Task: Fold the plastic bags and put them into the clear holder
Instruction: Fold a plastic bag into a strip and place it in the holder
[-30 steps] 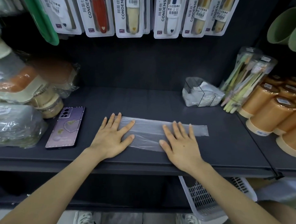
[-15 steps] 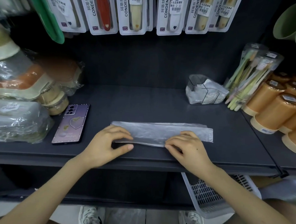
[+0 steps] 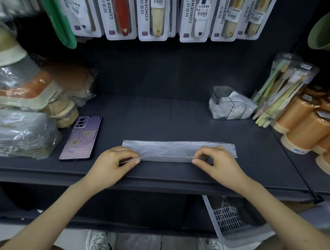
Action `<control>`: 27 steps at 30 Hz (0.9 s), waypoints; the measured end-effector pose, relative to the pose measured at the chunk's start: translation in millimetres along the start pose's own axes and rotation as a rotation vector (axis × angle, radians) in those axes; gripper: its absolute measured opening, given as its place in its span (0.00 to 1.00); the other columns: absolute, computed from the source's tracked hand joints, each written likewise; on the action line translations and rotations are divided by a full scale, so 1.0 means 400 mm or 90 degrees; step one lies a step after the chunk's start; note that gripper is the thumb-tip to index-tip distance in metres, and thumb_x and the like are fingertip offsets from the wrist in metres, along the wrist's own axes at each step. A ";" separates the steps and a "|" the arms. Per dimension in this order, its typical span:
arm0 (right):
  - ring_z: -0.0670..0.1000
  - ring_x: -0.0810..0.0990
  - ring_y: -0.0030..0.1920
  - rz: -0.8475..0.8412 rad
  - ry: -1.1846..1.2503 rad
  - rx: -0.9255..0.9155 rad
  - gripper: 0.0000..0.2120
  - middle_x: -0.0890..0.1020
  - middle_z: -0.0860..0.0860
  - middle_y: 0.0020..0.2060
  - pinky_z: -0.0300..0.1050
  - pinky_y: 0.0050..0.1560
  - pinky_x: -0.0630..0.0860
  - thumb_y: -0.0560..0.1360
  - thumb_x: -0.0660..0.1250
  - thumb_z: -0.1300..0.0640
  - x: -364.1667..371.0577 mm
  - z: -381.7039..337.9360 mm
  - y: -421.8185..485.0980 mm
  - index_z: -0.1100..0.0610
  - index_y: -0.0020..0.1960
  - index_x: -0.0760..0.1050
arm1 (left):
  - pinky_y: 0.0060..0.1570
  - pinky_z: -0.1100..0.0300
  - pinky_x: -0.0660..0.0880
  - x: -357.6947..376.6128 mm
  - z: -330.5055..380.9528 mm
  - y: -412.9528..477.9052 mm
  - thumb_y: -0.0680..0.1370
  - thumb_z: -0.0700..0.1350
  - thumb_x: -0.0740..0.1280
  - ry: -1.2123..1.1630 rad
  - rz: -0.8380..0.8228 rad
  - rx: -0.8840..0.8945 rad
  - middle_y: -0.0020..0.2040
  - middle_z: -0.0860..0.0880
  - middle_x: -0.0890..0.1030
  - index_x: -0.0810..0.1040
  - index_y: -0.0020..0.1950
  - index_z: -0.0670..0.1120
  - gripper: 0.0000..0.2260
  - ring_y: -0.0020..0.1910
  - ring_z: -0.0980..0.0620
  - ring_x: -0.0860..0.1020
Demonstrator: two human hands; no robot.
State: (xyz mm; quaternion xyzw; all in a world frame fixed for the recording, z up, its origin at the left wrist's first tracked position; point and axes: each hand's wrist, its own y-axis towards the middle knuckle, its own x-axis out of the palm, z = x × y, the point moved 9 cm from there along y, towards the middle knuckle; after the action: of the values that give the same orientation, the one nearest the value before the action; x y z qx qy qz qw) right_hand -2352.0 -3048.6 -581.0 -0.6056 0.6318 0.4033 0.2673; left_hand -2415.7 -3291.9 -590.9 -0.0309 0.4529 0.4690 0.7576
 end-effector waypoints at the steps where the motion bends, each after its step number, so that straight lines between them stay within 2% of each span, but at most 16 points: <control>1: 0.44 0.78 0.42 -0.003 0.020 0.006 0.03 0.81 0.41 0.38 0.40 0.49 0.70 0.74 0.71 0.52 0.000 0.008 0.007 0.48 0.42 0.78 | 0.52 0.71 0.72 0.001 0.001 0.001 0.74 0.56 0.64 0.000 0.000 0.003 0.44 0.68 0.79 0.85 0.47 0.47 0.16 0.48 0.64 0.78; 3: 0.42 0.79 0.43 -0.032 0.074 0.049 0.07 0.82 0.41 0.37 0.43 0.49 0.75 0.74 0.71 0.53 0.009 0.030 0.020 0.45 0.39 0.77 | 0.52 0.69 0.72 0.003 0.003 0.000 0.74 0.57 0.64 0.004 -0.002 0.003 0.46 0.67 0.79 0.85 0.47 0.47 0.17 0.48 0.63 0.78; 5: 0.42 0.80 0.44 -0.055 0.127 0.096 0.06 0.83 0.42 0.37 0.45 0.51 0.76 0.74 0.71 0.53 0.017 0.050 0.036 0.46 0.39 0.79 | 0.52 0.70 0.72 0.001 -0.005 0.000 0.74 0.57 0.66 -0.011 0.006 -0.027 0.43 0.67 0.80 0.85 0.46 0.48 0.14 0.48 0.64 0.78; 7: 0.43 0.81 0.42 -0.065 0.180 0.136 0.06 0.83 0.45 0.36 0.43 0.49 0.76 0.74 0.70 0.55 0.020 0.065 0.049 0.51 0.39 0.81 | 0.51 0.75 0.70 -0.007 -0.030 0.001 0.74 0.53 0.71 -0.057 0.028 -0.107 0.44 0.70 0.80 0.83 0.44 0.55 0.03 0.48 0.68 0.78; 8: 0.44 0.81 0.40 -0.073 0.205 0.153 0.07 0.84 0.47 0.35 0.42 0.48 0.76 0.75 0.70 0.56 0.021 0.068 0.056 0.54 0.38 0.81 | 0.50 0.76 0.69 -0.012 -0.042 0.003 0.75 0.49 0.71 -0.081 0.044 -0.147 0.43 0.72 0.80 0.81 0.43 0.57 0.02 0.48 0.70 0.78; 9: 0.45 0.82 0.38 -0.082 0.225 0.171 0.09 0.84 0.49 0.34 0.42 0.46 0.77 0.75 0.70 0.56 0.024 0.069 0.063 0.57 0.38 0.80 | 0.49 0.77 0.69 -0.017 -0.054 0.007 0.75 0.47 0.70 -0.103 0.061 -0.185 0.43 0.72 0.80 0.80 0.43 0.58 0.05 0.47 0.71 0.78; 12: 0.42 0.79 0.30 -0.095 0.247 0.217 0.11 0.83 0.54 0.31 0.32 0.33 0.71 0.76 0.68 0.59 0.028 0.075 0.082 0.61 0.36 0.79 | 0.44 0.76 0.70 -0.027 -0.093 0.018 0.78 0.46 0.68 -0.154 0.108 -0.290 0.40 0.66 0.82 0.80 0.42 0.55 0.06 0.41 0.69 0.79; 14: 0.41 0.76 0.27 -0.103 0.205 0.237 0.14 0.82 0.54 0.29 0.32 0.29 0.68 0.76 0.68 0.58 0.030 0.080 0.097 0.59 0.33 0.77 | 0.39 0.75 0.70 -0.032 -0.105 0.023 0.78 0.47 0.68 -0.132 0.136 -0.329 0.37 0.58 0.83 0.81 0.41 0.52 0.06 0.39 0.66 0.79; 16: 0.41 0.74 0.25 -0.119 0.151 0.255 0.16 0.81 0.51 0.26 0.37 0.32 0.69 0.75 0.68 0.55 0.038 0.089 0.109 0.58 0.30 0.76 | 0.35 0.72 0.69 -0.036 -0.109 0.024 0.78 0.48 0.68 -0.086 0.155 -0.357 0.35 0.55 0.83 0.81 0.42 0.49 0.06 0.37 0.62 0.79; 19: 0.43 0.73 0.24 -0.141 0.086 0.292 0.18 0.78 0.48 0.22 0.42 0.36 0.72 0.73 0.69 0.52 0.048 0.109 0.123 0.56 0.26 0.75 | 0.38 0.60 0.72 -0.038 -0.113 0.022 0.77 0.48 0.69 -0.025 0.161 -0.412 0.36 0.52 0.82 0.80 0.46 0.48 0.05 0.39 0.53 0.80; 22: 0.48 0.75 0.26 -0.179 0.102 0.324 0.15 0.79 0.52 0.24 0.43 0.38 0.72 0.71 0.70 0.53 0.063 0.119 0.132 0.59 0.28 0.77 | 0.36 0.58 0.69 -0.035 -0.113 0.029 0.77 0.50 0.68 0.021 0.140 -0.439 0.37 0.51 0.81 0.79 0.51 0.47 0.08 0.40 0.49 0.78; 25: 0.50 0.77 0.29 -0.199 0.106 0.348 0.13 0.81 0.57 0.28 0.44 0.39 0.72 0.71 0.69 0.54 0.071 0.124 0.137 0.59 0.30 0.77 | 0.43 0.57 0.68 -0.042 -0.123 0.035 0.78 0.53 0.66 0.021 0.120 -0.486 0.43 0.51 0.79 0.76 0.59 0.46 0.15 0.48 0.46 0.78; 27: 0.50 0.77 0.29 -0.201 0.108 0.352 0.13 0.80 0.56 0.27 0.44 0.40 0.73 0.70 0.69 0.55 0.073 0.126 0.139 0.59 0.30 0.76 | 0.46 0.55 0.68 -0.072 -0.113 0.036 0.78 0.53 0.65 0.077 0.152 -0.501 0.45 0.49 0.79 0.74 0.62 0.44 0.18 0.51 0.43 0.78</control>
State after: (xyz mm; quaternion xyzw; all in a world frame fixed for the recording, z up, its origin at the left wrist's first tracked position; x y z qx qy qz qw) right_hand -2417.6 -3025.8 -621.7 -0.6320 0.6358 0.1185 0.4270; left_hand -2460.2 -3324.8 -591.4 -0.2929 0.2827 0.6885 0.6002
